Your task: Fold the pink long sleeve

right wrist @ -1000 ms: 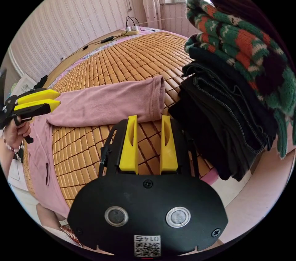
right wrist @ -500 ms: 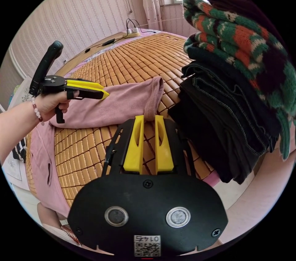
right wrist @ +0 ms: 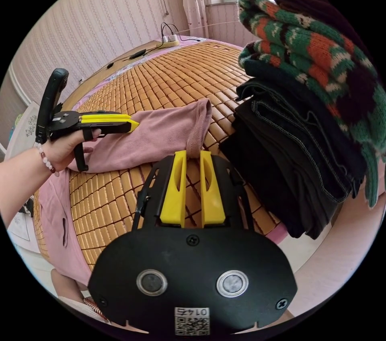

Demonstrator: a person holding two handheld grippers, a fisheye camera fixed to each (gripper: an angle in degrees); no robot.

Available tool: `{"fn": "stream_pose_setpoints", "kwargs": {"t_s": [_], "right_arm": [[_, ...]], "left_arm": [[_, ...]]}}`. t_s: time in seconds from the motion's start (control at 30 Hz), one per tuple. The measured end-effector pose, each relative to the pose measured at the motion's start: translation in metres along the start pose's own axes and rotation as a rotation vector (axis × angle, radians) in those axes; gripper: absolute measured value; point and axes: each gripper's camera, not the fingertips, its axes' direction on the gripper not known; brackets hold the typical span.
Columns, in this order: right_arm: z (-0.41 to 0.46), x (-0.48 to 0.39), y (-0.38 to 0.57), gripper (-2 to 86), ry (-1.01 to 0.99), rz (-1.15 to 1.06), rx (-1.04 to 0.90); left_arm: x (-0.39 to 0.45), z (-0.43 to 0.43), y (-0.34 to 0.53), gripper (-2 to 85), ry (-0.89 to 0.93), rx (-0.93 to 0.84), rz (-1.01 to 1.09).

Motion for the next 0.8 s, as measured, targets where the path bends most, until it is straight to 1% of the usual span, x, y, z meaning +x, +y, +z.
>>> {"fn": "stream_pose_setpoints", "kwargs": {"t_s": [0.13,0.3,0.33,0.5,0.63,0.7,0.73,0.8], "right_arm": [[-0.012,0.002,0.006,3.9,-0.089,-0.005,0.101],[-0.043,-0.013,0.023,2.7,-0.371,-0.078,0.363],[-0.048,-0.017,0.025,2.6,-0.388,-0.093,0.387],[-0.098,-0.083,0.035,2.5,-0.627,-0.307,0.550],[-0.129,-0.144,0.041,2.6,-0.811,-0.348,0.591],[-0.149,-0.205,0.044,2.7,-0.940,-0.486,0.572],[-0.154,-0.223,0.046,2.7,-0.966,-0.526,0.561],[-0.168,-0.302,0.062,3.1,-1.046,-0.741,0.468]], "left_arm": [[-0.001,-0.019,0.007,1.0,-0.024,0.000,-0.005],[0.000,-0.064,0.019,-0.2,-0.020,-0.002,0.029],[-0.001,-0.083,0.024,-0.2,-0.021,0.017,0.029],[-0.009,-0.190,0.057,-0.2,-0.061,0.081,0.047],[-0.030,-0.304,0.127,0.0,-0.126,0.172,-0.002],[-0.040,-0.355,0.171,0.2,-0.164,0.223,-0.057],[-0.046,-0.387,0.203,0.5,-0.191,0.254,-0.094],[-0.053,-0.429,0.256,1.2,-0.238,0.271,-0.159]]}}
